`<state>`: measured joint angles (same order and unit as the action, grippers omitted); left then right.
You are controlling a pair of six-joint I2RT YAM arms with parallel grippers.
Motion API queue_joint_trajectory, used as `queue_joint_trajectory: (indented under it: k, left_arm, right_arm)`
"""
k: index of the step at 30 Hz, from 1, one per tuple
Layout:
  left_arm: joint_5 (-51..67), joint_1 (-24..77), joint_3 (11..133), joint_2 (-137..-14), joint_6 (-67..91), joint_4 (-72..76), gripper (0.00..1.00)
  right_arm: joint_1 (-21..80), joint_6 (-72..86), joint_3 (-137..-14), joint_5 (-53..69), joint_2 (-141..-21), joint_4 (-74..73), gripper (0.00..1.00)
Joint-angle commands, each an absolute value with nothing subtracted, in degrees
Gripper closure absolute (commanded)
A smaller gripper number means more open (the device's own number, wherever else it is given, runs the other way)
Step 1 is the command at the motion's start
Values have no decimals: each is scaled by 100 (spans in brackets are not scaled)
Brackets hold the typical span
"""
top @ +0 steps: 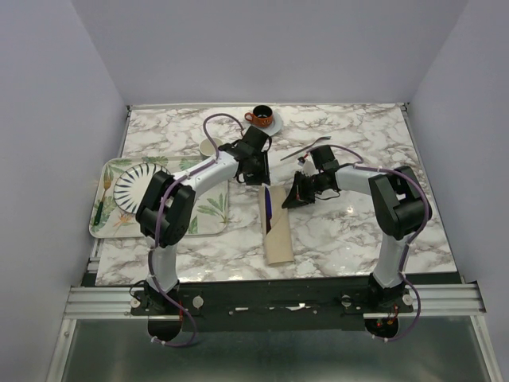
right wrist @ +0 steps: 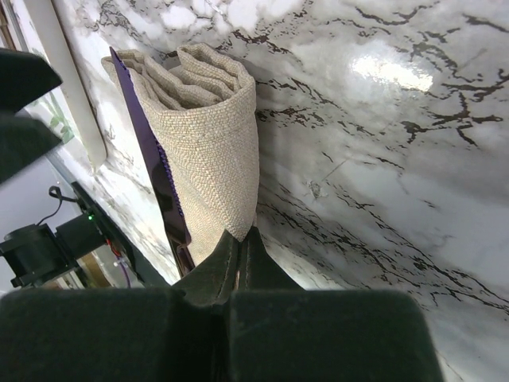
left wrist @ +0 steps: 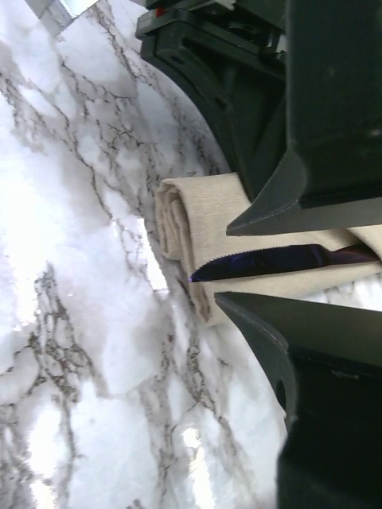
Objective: Fold the napkin into a case and place the utensils inside
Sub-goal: Insert the knife into the folded napkin.
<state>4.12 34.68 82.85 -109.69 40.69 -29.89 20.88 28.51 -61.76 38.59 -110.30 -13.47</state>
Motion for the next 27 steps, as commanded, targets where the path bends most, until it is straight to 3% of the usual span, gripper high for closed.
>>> queue_joint_trajectory:
  k: [1,8,22,27]
  left_arm:
    - [132,3419,8674,-11241,3753,-2971,59]
    - [176,3357,8868,-11522,3674,-2944,67]
    - [140,3270,8974,-11856,3656,-2909,68]
    - [255,3278,8903,-11830,3709,-2971,78]
  right_arm:
    - [2065,2874,-6117,3735,-10854,-1292,99]
    - [2066,2874,-6135,3718,-10890,-1292,99]
    - [2074,2865,-6152,3744,-10916,-1301,99]
    - [2065,2874,-6170,3735,-10934,-1301,99]
